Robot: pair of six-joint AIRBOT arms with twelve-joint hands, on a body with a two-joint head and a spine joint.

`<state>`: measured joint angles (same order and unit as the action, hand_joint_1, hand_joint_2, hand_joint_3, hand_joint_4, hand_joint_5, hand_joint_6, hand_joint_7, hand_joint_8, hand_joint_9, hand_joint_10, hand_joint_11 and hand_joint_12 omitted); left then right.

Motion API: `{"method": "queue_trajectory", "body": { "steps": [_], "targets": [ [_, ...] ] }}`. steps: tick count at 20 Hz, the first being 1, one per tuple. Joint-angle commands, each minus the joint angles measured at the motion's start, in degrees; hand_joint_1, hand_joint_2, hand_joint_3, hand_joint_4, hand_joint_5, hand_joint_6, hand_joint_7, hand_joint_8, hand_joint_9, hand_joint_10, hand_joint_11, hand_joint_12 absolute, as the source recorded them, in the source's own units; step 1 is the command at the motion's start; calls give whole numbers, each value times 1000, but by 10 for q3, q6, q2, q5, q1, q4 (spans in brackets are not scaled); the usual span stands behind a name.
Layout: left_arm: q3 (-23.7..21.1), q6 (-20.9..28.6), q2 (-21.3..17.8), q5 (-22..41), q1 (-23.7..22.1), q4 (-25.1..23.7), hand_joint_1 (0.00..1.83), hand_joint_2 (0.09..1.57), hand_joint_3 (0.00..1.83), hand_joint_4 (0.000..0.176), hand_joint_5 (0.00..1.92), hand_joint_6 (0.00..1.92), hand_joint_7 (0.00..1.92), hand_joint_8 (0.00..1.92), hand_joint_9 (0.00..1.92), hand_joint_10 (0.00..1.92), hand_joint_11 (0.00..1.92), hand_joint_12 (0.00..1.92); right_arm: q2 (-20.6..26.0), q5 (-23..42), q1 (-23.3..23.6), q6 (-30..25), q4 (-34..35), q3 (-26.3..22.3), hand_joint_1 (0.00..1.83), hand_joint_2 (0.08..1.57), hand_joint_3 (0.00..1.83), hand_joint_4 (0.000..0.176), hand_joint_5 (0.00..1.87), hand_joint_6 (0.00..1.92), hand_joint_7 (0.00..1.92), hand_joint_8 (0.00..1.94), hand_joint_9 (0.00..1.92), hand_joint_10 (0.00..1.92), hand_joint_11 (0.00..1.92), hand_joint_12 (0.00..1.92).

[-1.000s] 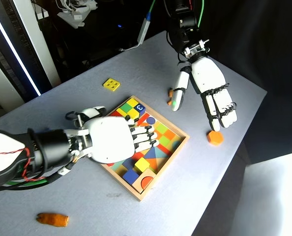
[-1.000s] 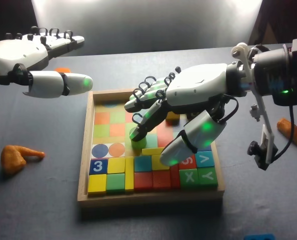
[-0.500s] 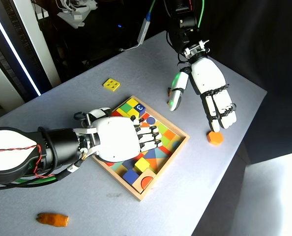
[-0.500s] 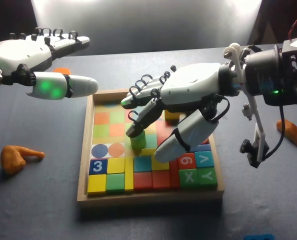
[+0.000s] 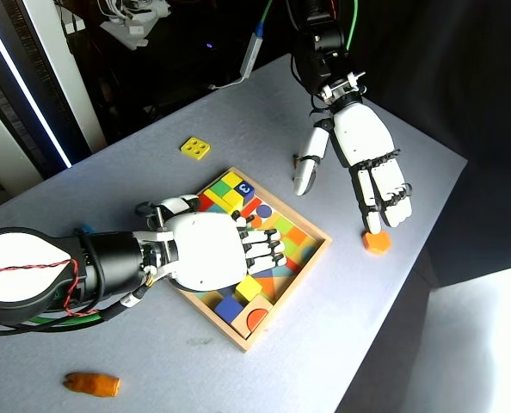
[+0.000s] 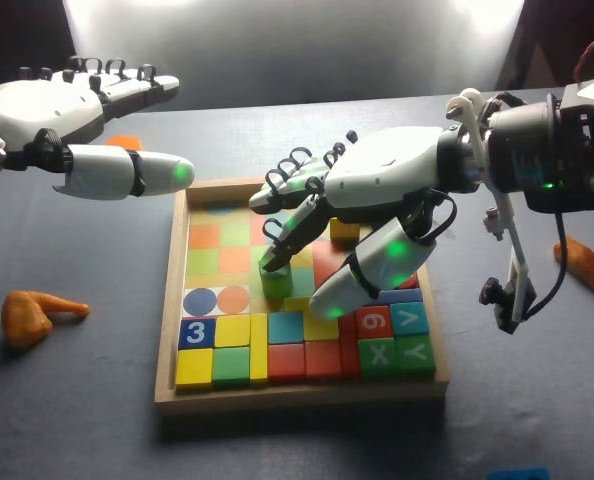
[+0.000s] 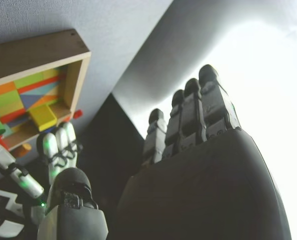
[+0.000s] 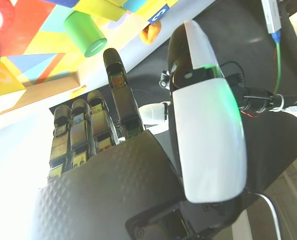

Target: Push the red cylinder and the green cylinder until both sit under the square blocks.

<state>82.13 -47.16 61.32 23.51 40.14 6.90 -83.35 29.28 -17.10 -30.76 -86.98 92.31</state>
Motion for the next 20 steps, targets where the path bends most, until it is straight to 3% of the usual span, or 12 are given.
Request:
{"method": "queue_trajectory", "body": {
  "steps": [1, 3, 4, 6, 8, 9, 11, 12, 13, 15, 18, 20],
  "targets": [
    [3, -2, 1, 63, -10, 5, 0, 1037, 0, 154, 0, 0, 0, 0, 0, 0, 58, 67, 1, 12, 2, 0, 31, 3, 251, 1072, 0, 152, 515, 1, 0, 0, 0, 0, 0, 102],
    [3, -4, 1, 62, -11, 5, 2, 1021, 5, 163, 0, 0, 0, 0, 0, 0, 1, 228, 1, 11, 2, 0, 31, 4, 253, 1078, 2, 147, 526, 4, 4, 1, 0, 0, 0, 94],
    [3, -4, 1, 62, -12, 5, 0, 1020, 2, 159, 0, 0, 0, 0, 0, 0, 0, 266, 0, 11, 2, 0, 31, 4, 275, 1078, 1, 146, 532, 4, 11, 2, 0, 0, 0, 111],
    [3, -4, 1, 62, -12, 5, 3, 1023, 1, 172, 0, 0, 0, 0, 0, 0, 0, 237, -1, 10, 2, 1, 31, 4, 275, 1075, 0, 155, 531, 0, 10, 0, 0, 0, 0, 151],
    [3, -4, 1, 61, -12, 5, 0, 1033, 2, 159, 0, 0, 0, 0, 0, 0, 0, 259, -2, 8, 2, 2, 31, 5, 262, 1075, 0, 154, 532, 1, 1, 1, 0, 0, 0, 129],
    [3, -4, 2, 61, -12, 5, 0, 1023, 0, 167, 0, 0, 0, 0, 0, 0, 0, 266, -2, 8, 2, 2, 31, 5, 256, 1072, 0, 155, 530, 0, 1, 0, 0, 0, 0, 108],
    [3, -4, 2, 61, -12, 5, 0, 1022, 0, 161, 0, 0, 0, 0, 0, 0, 0, 239, -3, 6, 2, 3, 31, 6, 251, 1071, 0, 153, 530, 0, 9, 3, 0, 0, 0, 104],
    [3, -4, 2, 61, -12, 5, 0, 1020, 0, 149, 0, 0, 0, 0, 0, 0, 0, 265, -4, 5, 1, 3, 31, 7, 261, 1072, 0, 150, 531, 0, 10, 2, 0, 0, 0, 118],
    [3, -4, 2, 61, -12, 5, 0, 1012, 0, 171, 0, 0, 0, 0, 0, 0, 0, 267, -4, 4, 1, 3, 31, 8, 269, 1072, 0, 150, 532, 1, 8, 1, 0, 0, 0, 123],
    [3, -4, 2, 61, -13, 5, 0, 1006, 0, 174, 0, 0, 0, 0, 0, 0, 0, 295, -5, 3, -1, 3, 31, 9, 262, 1071, 0, 155, 525, 1, 3, 0, 0, 0, 0, 134],
    [3, -4, 2, 61, -13, 5, 0, 1017, 1, 159, 0, 0, 0, 0, 0, 0, 0, 188, -5, 1, -6, 1, 31, 10, 311, 1065, 0, 151, 551, 3, 21, 2, 0, 0, 0, 242],
    [3, -4, 2, 61, -13, 5, 0, 1016, 0, 167, 0, 0, 0, 0, 0, 0, 0, 230, -6, 1, -8, 0, 31, 11, 304, 1060, 0, 151, 557, 3, 25, 1, 0, 0, 0, 281]
  ]
}}
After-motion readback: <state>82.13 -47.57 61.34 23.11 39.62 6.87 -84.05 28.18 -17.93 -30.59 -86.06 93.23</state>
